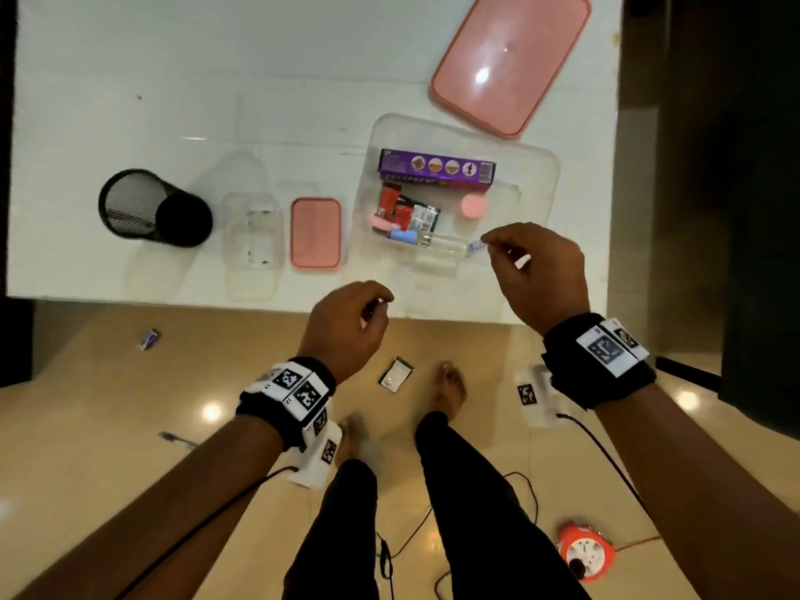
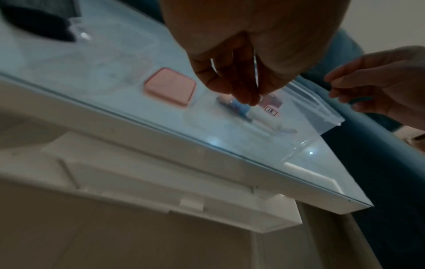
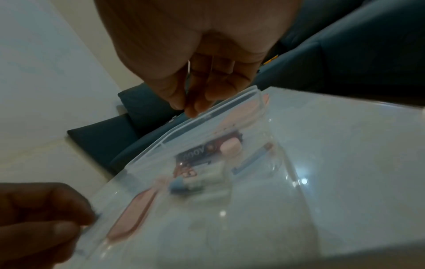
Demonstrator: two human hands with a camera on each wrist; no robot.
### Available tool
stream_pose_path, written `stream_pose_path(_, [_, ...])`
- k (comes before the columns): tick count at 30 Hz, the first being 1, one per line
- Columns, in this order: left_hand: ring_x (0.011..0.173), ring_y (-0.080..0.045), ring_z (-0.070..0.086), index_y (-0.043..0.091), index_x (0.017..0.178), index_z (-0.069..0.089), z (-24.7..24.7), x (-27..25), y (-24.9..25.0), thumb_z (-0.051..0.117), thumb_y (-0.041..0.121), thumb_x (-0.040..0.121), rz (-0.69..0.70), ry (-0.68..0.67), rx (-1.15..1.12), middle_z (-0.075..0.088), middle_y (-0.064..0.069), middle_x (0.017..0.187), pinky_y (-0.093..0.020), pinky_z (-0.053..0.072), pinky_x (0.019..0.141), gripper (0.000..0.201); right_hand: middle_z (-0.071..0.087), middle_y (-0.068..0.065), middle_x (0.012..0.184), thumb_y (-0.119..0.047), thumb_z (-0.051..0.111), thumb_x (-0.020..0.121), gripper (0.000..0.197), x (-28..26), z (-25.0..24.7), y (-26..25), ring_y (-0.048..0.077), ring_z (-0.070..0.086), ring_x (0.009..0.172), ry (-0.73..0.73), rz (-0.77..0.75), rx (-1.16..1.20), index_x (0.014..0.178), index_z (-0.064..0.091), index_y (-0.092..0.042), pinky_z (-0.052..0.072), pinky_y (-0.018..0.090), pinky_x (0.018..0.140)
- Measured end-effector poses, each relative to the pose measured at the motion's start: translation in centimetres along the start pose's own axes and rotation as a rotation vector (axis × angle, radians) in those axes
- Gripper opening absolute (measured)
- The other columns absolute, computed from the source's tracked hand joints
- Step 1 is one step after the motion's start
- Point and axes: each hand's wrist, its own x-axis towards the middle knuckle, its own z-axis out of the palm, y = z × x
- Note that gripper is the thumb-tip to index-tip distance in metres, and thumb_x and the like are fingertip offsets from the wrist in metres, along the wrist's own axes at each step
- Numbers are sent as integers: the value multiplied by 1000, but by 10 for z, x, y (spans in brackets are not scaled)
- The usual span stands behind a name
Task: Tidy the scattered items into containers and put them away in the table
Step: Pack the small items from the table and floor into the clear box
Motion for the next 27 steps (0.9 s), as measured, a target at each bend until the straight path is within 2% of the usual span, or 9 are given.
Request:
stream_pose_path(3, [69,-10,59,22,93,67,16,-43,-30,57,19,84,-183,-6,-122,65,9,78,-26,48,68,14,69,-12,83,-15,64,85,14,-40,23,-12,6,62,67,-114,32,44,92,73,-23,47,19,66])
stream_pose_path(6, [66,-12,57,23,93,67,41,-93,-67,61,17,86,-386,-113,-165,61,9,71,-28,48,67,11,68,-10,78,-16,66,84,16,-87,74,-5,9,63,70,-446,183,19,94,71,-28,50,24,70])
stream_pose_path(10, [64,-10,58,24,94,66,81,-158,-129,60,19,88,-532,-247,-226,60,11,68,-28,49,65,11,66,-6,97,-22,67,85,27,-147,172,40,16,62,93,-894,324,-181,111,66,-27,46,26,85])
stream_pose_path(13, [67,-3,57,27,97,65,109,-191,-178,58,24,90,-524,-353,-191,62,11,74,-13,41,61,10,61,-4,120,-27,62,75,49,-187,250,100,20,56,114,-1070,374,-411,121,52,-43,37,32,104])
stream_pose_path(16, [68,-6,58,29,96,64,133,-207,-237,58,27,88,-521,-411,-215,62,11,74,-20,46,66,10,53,-7,133,-35,48,63,65,-211,316,155,27,49,125,-1094,348,-665,123,33,-54,37,47,107])
stream_pose_path(19, [68,-13,61,33,95,62,154,-215,-296,54,35,82,-539,-433,-182,63,11,74,-33,52,72,15,27,0,157,-25,48,87,65,-214,358,164,31,33,139,-1061,200,-738,147,27,-39,32,44,112])
stream_pose_path(22, [74,-18,61,27,99,63,173,-217,-348,57,29,87,-554,-362,-134,64,9,77,-34,51,75,14,9,9,160,-18,48,96,60,-209,403,196,34,13,147,-967,92,-781,150,25,-28,34,50,110])
stream_pose_path(24, [76,-20,63,25,102,64,177,-215,-371,59,26,89,-606,-300,-131,66,6,81,-32,51,75,14,12,12,157,-15,53,92,60,-207,418,207,38,14,144,-920,86,-840,145,29,-30,41,57,99])
stream_pose_path(27, [68,-19,61,24,104,64,185,-222,-393,57,26,90,-690,-203,-194,65,5,82,-31,51,67,15,34,14,141,1,54,80,59,-209,426,212,39,36,124,-903,14,-894,133,39,-21,46,52,86])
